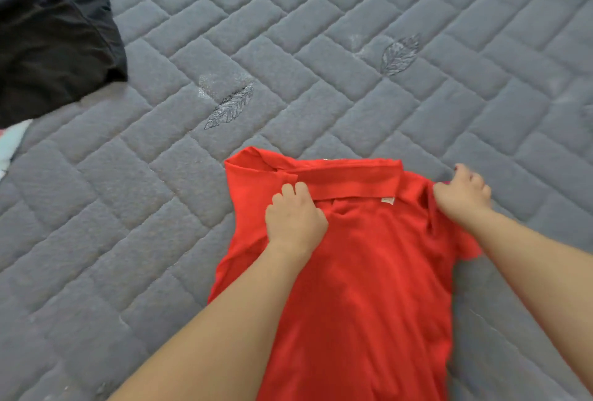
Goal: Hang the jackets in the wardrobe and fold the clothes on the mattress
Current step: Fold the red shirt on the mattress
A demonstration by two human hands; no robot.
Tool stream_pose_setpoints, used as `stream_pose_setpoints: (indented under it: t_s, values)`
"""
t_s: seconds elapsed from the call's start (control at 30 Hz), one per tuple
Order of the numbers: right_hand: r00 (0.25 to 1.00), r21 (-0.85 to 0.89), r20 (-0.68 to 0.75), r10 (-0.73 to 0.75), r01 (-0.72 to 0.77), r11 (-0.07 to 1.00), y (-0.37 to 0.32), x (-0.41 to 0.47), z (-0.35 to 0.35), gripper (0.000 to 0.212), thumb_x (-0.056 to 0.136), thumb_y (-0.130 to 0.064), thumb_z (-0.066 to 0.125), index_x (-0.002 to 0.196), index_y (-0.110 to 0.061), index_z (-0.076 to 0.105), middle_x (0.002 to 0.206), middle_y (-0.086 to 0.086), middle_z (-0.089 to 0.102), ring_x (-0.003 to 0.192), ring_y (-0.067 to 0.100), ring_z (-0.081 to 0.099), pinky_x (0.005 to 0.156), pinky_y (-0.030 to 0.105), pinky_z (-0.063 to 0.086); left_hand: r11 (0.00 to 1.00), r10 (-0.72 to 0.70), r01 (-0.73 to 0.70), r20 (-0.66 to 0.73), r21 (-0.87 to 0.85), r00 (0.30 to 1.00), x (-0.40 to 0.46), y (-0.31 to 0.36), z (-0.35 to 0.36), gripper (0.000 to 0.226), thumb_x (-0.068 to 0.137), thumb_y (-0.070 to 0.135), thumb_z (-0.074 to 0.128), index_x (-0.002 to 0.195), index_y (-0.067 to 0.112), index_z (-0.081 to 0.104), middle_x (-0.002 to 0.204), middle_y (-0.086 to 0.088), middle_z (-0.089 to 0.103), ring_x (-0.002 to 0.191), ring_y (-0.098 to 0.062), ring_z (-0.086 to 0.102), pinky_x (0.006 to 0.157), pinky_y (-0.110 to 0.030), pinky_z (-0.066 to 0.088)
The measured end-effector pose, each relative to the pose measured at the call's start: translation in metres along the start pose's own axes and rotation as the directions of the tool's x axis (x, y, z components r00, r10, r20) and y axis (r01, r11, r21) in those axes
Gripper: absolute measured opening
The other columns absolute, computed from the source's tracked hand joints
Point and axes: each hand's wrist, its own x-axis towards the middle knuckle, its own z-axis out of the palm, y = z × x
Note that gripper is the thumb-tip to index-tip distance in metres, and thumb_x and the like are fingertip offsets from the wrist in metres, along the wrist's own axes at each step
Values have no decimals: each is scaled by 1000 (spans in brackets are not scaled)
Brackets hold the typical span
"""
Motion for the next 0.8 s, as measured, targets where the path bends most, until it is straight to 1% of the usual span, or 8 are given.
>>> stream_pose_setpoints:
  t_s: [0.17, 0.27, 0.33, 0.4, 0.5, 0.6, 0.7, 0.8]
  values:
    - [988, 132, 155, 17, -38, 991, 43, 26, -12, 63, 88, -35, 66, 144, -16, 45, 144, 22, 45, 134, 39, 39, 113, 39, 29, 927, 343, -302, 174, -223, 923, -30, 70, 32, 26, 89, 21, 50, 113, 12, 51, 114, -11, 52, 108, -36, 54, 86, -45, 45]
    - [973, 143, 226, -39, 6, 990, 49, 37, -14, 40, 83, -38, 71, 119, -22, 63, 133, 23, 48, 124, 39, 46, 105, 36, 38, 872, 444, -371, 198, -321, 874, -46, 113, 59, 34, 86, 19, 51, 120, 14, 50, 115, -10, 53, 107, -34, 54, 90, -45, 45]
    - [963, 231, 246, -108, 50, 972, 58, 44, -19, 15, 80, -29, 74, 86, -20, 64, 112, 21, 59, 103, 32, 58, 87, 33, 48, 862, 456, -386, 170, -330, 873, -59, 138, 75, 40, 85, 24, 54, 124, 15, 46, 116, -8, 51, 107, -33, 51, 89, -48, 47]
    - [946, 363, 270, -181, 74, 929, 74, 50, -29, 25, 80, -12, 74, 69, -18, 53, 78, 12, 61, 74, 25, 57, 64, 32, 46, 912, 390, -362, 134, -194, 911, -71, 157, 89, 48, 84, 38, 57, 127, 21, 42, 120, -4, 45, 110, -31, 45, 84, -49, 49]
    - [949, 486, 245, -199, 57, 872, 105, 53, -50, 31, 82, -11, 76, 70, -18, 48, 64, 4, 52, 57, 15, 47, 53, 27, 42, 938, 337, -341, 71, 55, 939, -86, 181, 108, 71, 73, 51, 66, 133, 30, 33, 130, -6, 38, 114, -32, 40, 79, -49, 47]
    - [945, 517, 232, -232, 82, 852, 131, 53, -65, 25, 84, -16, 75, 74, -18, 53, 63, 2, 54, 55, 12, 47, 44, 19, 40, 893, 428, -411, -69, 182, 901, -85, 199, 123, 80, 58, 41, 77, 128, 32, 40, 128, -10, 44, 107, -34, 44, 67, -47, 47]
    - [920, 547, 328, -213, -1, 837, 141, 52, -70, 16, 88, -9, 70, 90, -16, 56, 70, 5, 57, 56, 14, 51, 40, 17, 43, 833, 533, -493, -128, 251, 836, -81, 209, 133, 62, 61, 26, 74, 117, 31, 48, 122, -11, 48, 96, -33, 48, 60, -43, 46]
    - [891, 559, 422, -167, -111, 822, 141, 49, -71, 18, 91, -4, 64, 100, -17, 56, 77, 6, 60, 60, 15, 55, 52, 27, 50, 815, 573, -527, -191, 243, 797, -78, 211, 137, 25, 74, 23, 67, 96, 25, 55, 100, -8, 55, 79, -30, 52, 55, -38, 40]
